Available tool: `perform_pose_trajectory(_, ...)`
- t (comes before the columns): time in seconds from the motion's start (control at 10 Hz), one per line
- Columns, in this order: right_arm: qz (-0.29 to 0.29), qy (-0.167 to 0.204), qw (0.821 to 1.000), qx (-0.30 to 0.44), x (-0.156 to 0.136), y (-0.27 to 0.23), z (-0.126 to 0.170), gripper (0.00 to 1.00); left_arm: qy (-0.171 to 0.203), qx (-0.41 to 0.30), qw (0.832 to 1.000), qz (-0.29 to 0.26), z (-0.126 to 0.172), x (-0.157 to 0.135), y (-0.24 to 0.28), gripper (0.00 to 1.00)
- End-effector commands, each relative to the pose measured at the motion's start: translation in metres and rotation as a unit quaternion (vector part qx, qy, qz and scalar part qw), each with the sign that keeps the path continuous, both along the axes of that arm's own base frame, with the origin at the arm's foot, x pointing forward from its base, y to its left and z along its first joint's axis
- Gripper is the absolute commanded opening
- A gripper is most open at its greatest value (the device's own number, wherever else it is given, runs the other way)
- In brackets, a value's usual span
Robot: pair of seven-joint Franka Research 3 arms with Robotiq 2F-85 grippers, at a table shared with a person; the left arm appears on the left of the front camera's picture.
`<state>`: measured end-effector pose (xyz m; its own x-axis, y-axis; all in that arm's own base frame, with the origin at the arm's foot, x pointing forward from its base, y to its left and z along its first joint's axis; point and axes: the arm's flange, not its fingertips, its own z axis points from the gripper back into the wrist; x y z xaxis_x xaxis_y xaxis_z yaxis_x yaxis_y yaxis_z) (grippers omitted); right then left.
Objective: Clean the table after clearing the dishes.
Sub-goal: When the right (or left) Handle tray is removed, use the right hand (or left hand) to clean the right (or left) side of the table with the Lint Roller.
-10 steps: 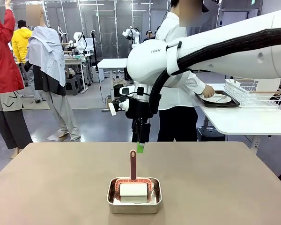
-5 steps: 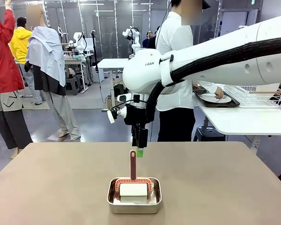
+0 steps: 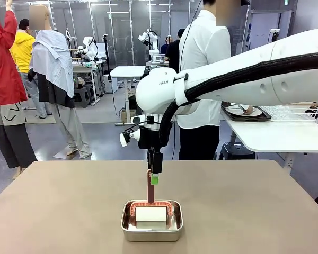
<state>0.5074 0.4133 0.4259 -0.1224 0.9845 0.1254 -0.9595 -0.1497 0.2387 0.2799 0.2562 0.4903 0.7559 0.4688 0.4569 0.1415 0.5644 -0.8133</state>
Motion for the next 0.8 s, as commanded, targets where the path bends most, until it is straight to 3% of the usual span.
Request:
perform_pose_trajectory(0.0, 0.002, 0.015, 0.999, -0.032, -0.002, 0.014, -0.006, 1.0, -0.004, -0.001, 1.0, 0.003, 0.001, -0.001, 0.002, 1.0)
perform_pose_trajectory(0.3, 0.003, 0.023, 0.999, -0.042, -0.006, 0.016, -0.014, 1.0, -0.004, -0.001, 1.0, 0.003, 0.001, -0.001, 0.002, 1.0)
perform_pose_trajectory(0.4, 0.002, 0.02, 0.999, -0.04, -0.006, 0.017, -0.014, 0.65, -0.004, -0.001, 1.0, 0.003, 0.001, -0.001, 0.002, 1.0)
perform_pose_trajectory(0.5, 0.0, 0.019, 0.999, -0.045, -0.005, 0.017, -0.016, 0.43, -0.004, -0.001, 1.0, 0.003, 0.001, -0.001, 0.002, 1.0)
perform_pose_trajectory(0.6, -0.003, 0.021, 0.999, -0.048, -0.005, 0.017, -0.017, 0.08, -0.004, -0.001, 1.0, 0.003, 0.001, -0.001, 0.002, 1.0)
perform_pose_trajectory(0.7, -0.004, 0.02, 0.999, -0.048, -0.004, 0.017, -0.017, 0.0, -0.004, -0.001, 1.0, 0.003, 0.001, -0.001, 0.002, 1.0)
